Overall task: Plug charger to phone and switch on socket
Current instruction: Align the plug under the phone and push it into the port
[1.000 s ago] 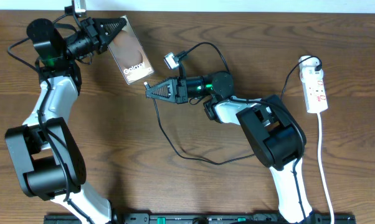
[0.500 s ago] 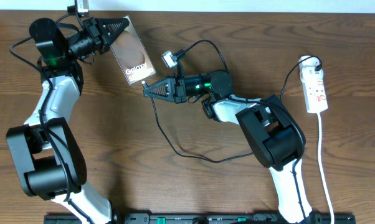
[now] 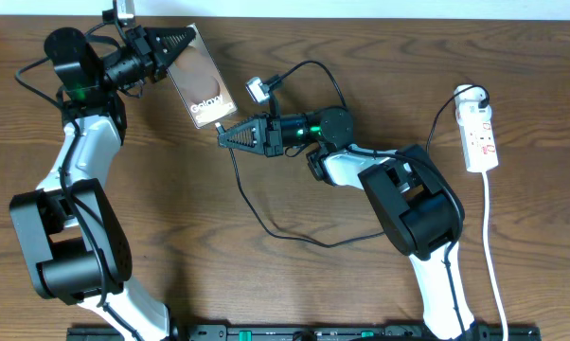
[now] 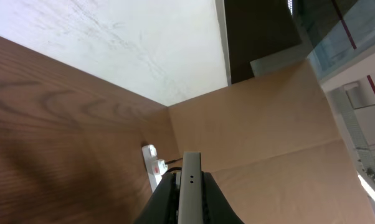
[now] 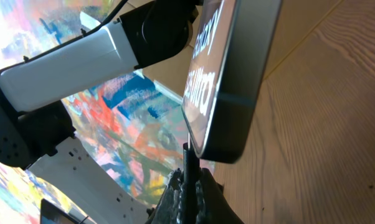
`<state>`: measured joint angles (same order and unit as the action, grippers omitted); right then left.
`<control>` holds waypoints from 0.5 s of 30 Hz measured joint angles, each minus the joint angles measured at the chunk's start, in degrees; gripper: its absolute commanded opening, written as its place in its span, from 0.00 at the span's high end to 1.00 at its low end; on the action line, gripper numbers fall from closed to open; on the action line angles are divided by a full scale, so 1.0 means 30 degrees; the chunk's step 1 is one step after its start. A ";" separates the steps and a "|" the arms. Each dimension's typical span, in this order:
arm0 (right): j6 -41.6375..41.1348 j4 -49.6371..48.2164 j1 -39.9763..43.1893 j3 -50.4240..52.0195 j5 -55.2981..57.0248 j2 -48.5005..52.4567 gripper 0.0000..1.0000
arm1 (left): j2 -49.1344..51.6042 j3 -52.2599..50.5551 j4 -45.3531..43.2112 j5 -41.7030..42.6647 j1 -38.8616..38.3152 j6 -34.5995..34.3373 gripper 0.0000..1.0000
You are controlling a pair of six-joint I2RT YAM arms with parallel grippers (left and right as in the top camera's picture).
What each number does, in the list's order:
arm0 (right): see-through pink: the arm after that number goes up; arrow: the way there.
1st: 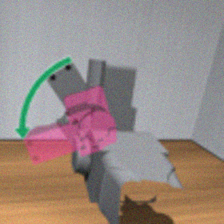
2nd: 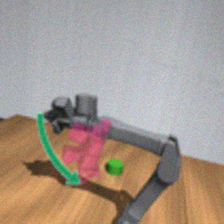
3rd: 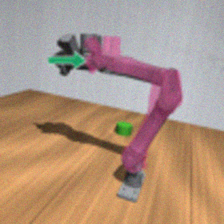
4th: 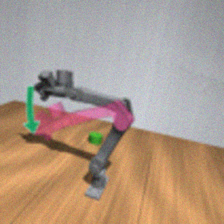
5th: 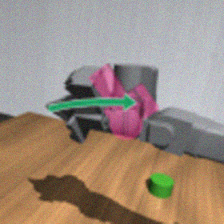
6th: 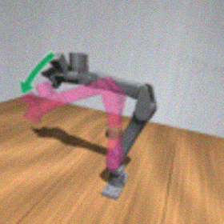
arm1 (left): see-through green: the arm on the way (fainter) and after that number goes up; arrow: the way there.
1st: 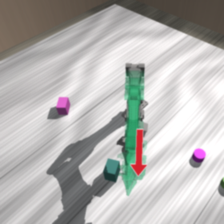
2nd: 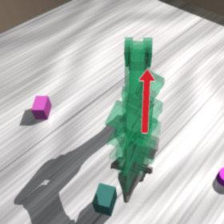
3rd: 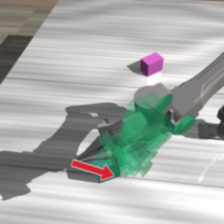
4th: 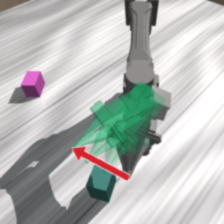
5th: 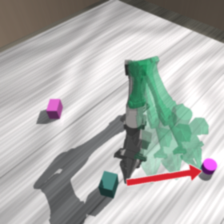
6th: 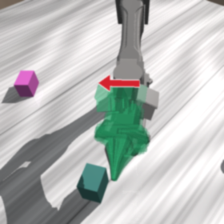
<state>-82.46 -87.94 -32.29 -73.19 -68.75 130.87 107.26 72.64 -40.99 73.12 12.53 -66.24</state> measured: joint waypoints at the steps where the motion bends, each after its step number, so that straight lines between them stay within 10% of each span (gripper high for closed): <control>1: -0.0007 0.0000 0.0000 0.0000 0.0015 0.0000 0.99 | 0.0000 0.0000 0.0000 0.0000 0.0000 -0.0007 0.93; 15: -0.0357 -0.0007 0.0000 0.0000 0.0299 0.0000 0.99 | 0.0000 0.0000 0.0000 0.0015 0.0000 0.0000 0.93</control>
<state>-83.53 -87.96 -32.29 -73.19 -67.85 130.87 107.26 72.64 -40.99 73.17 12.53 -66.24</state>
